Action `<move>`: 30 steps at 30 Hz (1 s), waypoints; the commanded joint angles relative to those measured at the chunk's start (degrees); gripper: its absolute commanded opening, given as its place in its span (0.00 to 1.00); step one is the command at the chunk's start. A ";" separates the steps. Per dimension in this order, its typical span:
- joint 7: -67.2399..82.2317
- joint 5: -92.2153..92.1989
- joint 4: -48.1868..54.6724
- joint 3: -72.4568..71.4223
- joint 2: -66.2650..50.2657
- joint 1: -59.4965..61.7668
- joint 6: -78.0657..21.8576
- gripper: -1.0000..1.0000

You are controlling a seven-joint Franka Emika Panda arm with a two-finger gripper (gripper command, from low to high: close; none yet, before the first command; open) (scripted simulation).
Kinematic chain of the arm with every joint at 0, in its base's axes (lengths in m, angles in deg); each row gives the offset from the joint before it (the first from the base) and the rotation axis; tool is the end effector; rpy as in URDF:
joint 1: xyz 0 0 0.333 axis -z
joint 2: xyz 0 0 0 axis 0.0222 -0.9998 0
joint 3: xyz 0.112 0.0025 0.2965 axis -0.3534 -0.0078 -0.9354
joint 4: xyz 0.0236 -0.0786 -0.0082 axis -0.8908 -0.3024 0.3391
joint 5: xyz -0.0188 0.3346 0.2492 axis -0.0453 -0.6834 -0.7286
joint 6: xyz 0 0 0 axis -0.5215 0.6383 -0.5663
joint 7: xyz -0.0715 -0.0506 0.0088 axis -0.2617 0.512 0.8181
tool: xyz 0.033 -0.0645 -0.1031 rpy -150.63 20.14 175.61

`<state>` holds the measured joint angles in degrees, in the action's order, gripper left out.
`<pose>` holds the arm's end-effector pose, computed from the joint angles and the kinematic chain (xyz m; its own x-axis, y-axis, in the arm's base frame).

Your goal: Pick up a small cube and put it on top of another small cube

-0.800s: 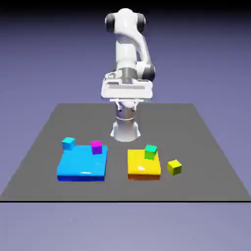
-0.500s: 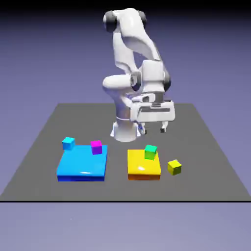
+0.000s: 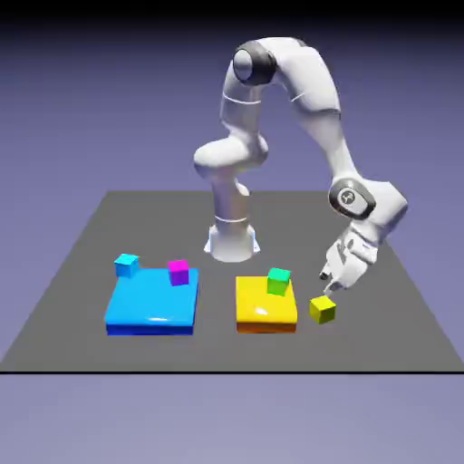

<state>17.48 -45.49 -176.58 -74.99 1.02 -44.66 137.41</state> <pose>0.3538 0.3156 0.1403 0.7108 0.5887 -0.3850 0.6854 -0.4568 0.5671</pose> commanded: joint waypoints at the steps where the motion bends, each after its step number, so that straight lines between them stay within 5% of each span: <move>1: 0.52 1.59 1.18 -0.06 -2.08 -1.80 -2.28 0.50; 7: 3.40 10.33 7.70 -0.36 -13.54 -11.70 -14.87 0.50; 11: 0.34 15.02 5.85 2.37 -17.79 -9.21 -8.72 0.50; 12: 0.34 15.02 5.85 2.37 -17.79 -9.21 -8.72 0.00; 17: 3.40 10.33 7.70 -0.36 -13.54 -11.70 -14.87 0.00; 30: -1.51 -10.40 9.17 -10.43 -1.98 15.29 -33.95 0.00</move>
<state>15.96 -56.00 -167.41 -85.42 -0.96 -29.38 103.44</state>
